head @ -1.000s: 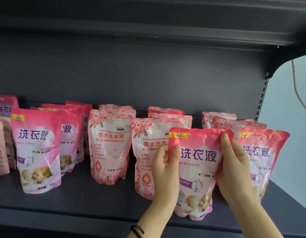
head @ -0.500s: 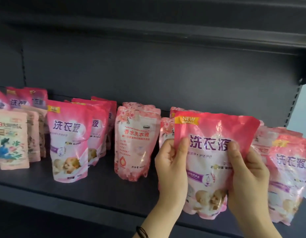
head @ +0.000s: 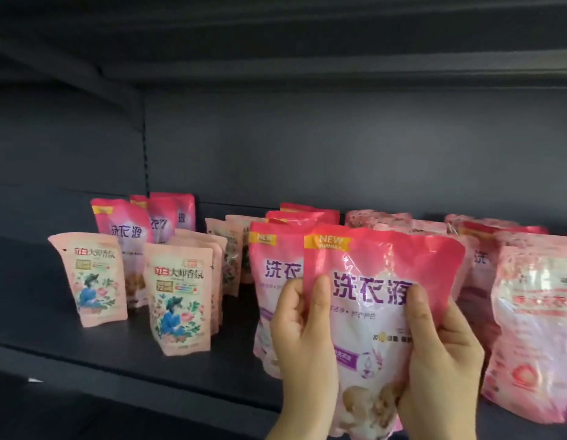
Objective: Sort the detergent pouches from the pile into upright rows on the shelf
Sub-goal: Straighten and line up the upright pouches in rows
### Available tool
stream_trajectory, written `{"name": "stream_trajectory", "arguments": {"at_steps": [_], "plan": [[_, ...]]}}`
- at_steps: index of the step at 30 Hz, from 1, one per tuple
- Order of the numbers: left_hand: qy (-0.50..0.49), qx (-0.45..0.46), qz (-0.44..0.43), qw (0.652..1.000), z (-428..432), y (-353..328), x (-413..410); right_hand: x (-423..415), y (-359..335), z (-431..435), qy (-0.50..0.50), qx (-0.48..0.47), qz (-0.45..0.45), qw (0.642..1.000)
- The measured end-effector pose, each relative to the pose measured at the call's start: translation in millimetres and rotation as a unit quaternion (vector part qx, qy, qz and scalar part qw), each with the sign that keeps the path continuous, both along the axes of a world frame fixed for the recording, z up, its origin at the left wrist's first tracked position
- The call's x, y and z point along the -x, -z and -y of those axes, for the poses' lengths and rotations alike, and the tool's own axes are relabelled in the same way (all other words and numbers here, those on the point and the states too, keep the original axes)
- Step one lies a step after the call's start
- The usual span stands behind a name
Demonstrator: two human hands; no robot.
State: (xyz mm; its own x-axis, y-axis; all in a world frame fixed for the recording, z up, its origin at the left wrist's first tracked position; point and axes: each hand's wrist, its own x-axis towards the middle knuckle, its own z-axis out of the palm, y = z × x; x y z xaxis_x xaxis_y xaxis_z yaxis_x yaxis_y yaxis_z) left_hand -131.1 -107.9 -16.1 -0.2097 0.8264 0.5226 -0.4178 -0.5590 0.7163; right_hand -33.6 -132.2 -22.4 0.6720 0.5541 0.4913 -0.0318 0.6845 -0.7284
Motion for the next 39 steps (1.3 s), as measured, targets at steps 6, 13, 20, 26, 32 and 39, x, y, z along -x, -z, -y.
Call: {"name": "stream_trajectory", "arguments": {"at_steps": [6,13,20,26,32,39], "plan": [[-0.001,0.016,-0.022,1.0,-31.6,15.4,60.2,63.1,15.8,-27.0,0.008,0.031,0.003,0.999],[-0.004,0.022,-0.004,1.0,-59.9,16.1,76.8,88.4,12.0,-49.5,0.018,0.025,0.008,0.999],[-0.003,0.017,-0.004,1.0,-73.1,16.9,70.3,85.6,13.1,-63.0,0.039,0.022,-0.001,0.999],[-0.029,0.008,0.006,1.0,-85.9,17.3,59.5,77.5,13.3,-76.5,0.042,0.013,-0.001,0.999],[-0.058,-0.005,0.014,0.998,-101.8,18.3,48.7,72.0,13.6,-95.4,0.064,0.004,0.008,0.998],[-0.047,0.015,0.024,0.998,-113.3,26.5,45.9,72.5,19.9,-106.9,0.068,0.0,0.01,0.998]]}}
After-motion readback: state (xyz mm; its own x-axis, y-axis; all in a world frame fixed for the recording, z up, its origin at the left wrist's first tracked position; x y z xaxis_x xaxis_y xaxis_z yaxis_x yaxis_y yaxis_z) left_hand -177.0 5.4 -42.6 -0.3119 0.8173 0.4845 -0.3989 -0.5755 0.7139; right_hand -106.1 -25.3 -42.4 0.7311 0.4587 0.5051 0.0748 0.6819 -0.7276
